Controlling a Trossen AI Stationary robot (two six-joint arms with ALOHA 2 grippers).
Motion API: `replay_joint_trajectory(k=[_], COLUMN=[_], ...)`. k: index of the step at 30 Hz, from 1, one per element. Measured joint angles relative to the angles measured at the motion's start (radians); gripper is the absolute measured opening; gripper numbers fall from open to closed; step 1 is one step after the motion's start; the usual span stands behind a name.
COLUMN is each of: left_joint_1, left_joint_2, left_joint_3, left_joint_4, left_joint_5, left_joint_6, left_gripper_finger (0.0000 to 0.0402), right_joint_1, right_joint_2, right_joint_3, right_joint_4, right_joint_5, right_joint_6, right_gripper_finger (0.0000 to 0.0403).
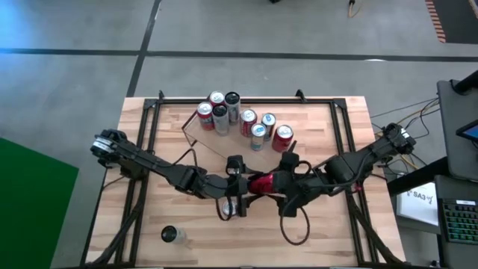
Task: Place canned beverage on shelf
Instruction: Put the red/black soda can on the shelf, align with the other red/black soda can
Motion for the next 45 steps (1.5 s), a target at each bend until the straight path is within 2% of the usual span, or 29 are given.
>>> replay_joint_trajectory(k=[16,22,29,32,36,38,45], left_joint_1=[-0.001,-0.005,-0.036,-0.055,-0.063,-0.063,-0.063], left_joint_2=[-0.001,-0.016,-0.103,-0.147,-0.200,-0.217,-0.232], left_joint_3=[-0.013,-0.090,-0.171,-0.228,-0.317,-0.367,-0.508], left_joint_4=[0.009,0.081,0.180,0.265,0.427,0.513,0.778], left_joint_5=[-0.009,-0.033,-0.037,-0.013,0.086,0.144,0.245], left_joint_6=[-0.003,-0.024,-0.002,0.040,0.052,0.052,0.054], left_gripper_finger=[0.0292,0.0292,0.0292,0.0292,0.0292,0.0292,0.0292], right_joint_1=[0.003,0.036,0.087,0.110,0.124,0.124,0.124], right_joint_2=[-0.062,-0.089,-0.168,-0.215,-0.267,-0.280,-0.251], right_joint_3=[-0.005,-0.031,-0.123,-0.197,-0.318,-0.381,-0.560], right_joint_4=[-0.065,-0.065,-0.028,0.070,0.284,0.428,1.011], right_joint_5=[0.003,0.020,0.113,0.126,0.137,0.138,0.137], right_joint_6=[0.009,-0.011,0.025,0.011,-0.087,-0.165,-0.493], right_gripper_finger=[0.0322,0.0322,0.0322,0.0322,0.0322,0.0322,0.0322])
